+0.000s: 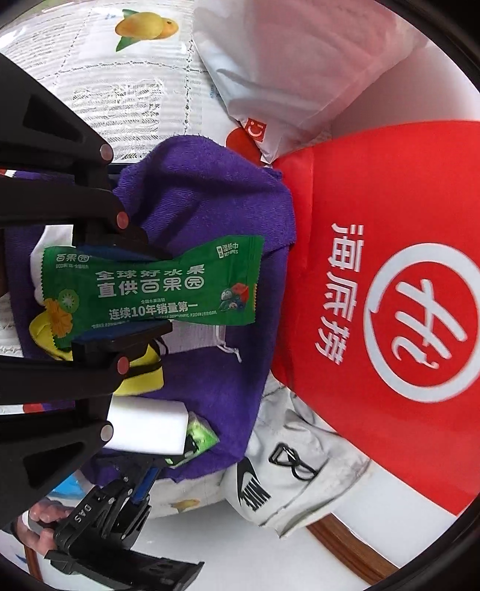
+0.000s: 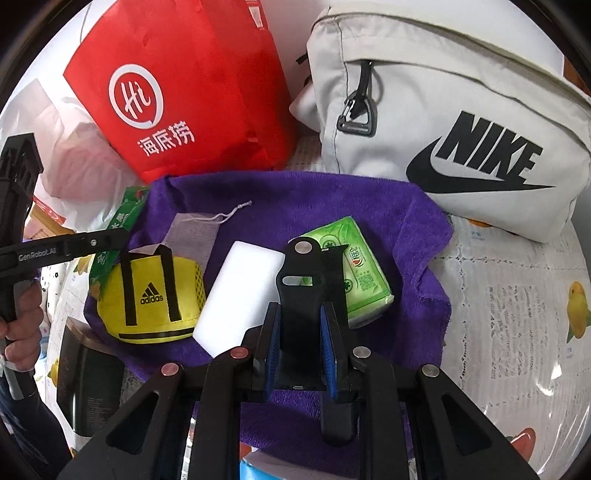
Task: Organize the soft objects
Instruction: 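Lower the green packet onto the purple towel and open the left tool, then move the left tool to the white tissue and grasp it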
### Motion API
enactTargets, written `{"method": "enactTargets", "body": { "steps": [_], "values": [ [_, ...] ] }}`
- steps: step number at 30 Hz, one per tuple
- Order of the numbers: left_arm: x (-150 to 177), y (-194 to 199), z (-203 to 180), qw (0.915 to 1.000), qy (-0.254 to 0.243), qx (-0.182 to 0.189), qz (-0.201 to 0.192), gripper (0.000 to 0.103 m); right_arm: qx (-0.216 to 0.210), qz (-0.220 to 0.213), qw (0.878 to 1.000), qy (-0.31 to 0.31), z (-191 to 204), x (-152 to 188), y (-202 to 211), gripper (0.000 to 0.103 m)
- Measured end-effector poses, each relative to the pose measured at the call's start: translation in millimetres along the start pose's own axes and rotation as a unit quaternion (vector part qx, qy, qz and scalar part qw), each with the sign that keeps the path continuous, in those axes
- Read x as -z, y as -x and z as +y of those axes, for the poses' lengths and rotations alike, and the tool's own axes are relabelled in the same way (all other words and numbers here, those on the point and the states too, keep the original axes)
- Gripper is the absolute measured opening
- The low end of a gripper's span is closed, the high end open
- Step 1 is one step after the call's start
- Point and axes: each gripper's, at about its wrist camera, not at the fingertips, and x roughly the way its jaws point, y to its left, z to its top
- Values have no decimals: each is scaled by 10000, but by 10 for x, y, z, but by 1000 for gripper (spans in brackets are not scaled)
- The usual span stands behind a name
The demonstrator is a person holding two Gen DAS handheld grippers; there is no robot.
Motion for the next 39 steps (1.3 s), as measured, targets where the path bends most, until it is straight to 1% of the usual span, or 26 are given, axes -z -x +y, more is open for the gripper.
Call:
{"method": "enactTargets", "body": {
  "steps": [3,5,9,11,12,14,16,21,27,34,39],
  "values": [
    [-8,-53,-20,9999,-72,-78,-8,32,-39,47,10000,6,10,-6,-44,22],
    [-15,-89,-10,9999,-55,-82,35,39,-67,90,9999,26,24,-4,-76,22],
    [-14,-132,3,9999,-57,-53,81,47,-121,93,9999,31,17,-10,-81,25],
    [-17,-123,-6,9999,-75,-69,58,56,-176,79,9998,29,7,-16,-61,34],
    [-17,-112,-10,9999,-89,-76,43,57,-176,55,9998,32,2,-18,-44,37],
    [-14,-79,-15,9999,-88,-101,19,63,-172,-16,9998,40,-1,-18,-2,46],
    [-8,-29,-17,9999,-79,-111,-12,64,-186,-82,9998,58,3,-20,51,48],
    [36,136,-2,9998,-57,-156,-121,65,-185,-159,9997,97,46,-5,171,48],
    [171,430,7,9993,-63,-243,-271,65,-195,-335,9991,155,121,78,417,48],
    [480,831,-48,9985,-111,-296,-448,65,-226,-481,9983,231,270,289,741,48],
    [816,1054,-57,9984,-26,-271,-499,65,-242,-592,9971,404,409,515,969,48]
  ]
}}
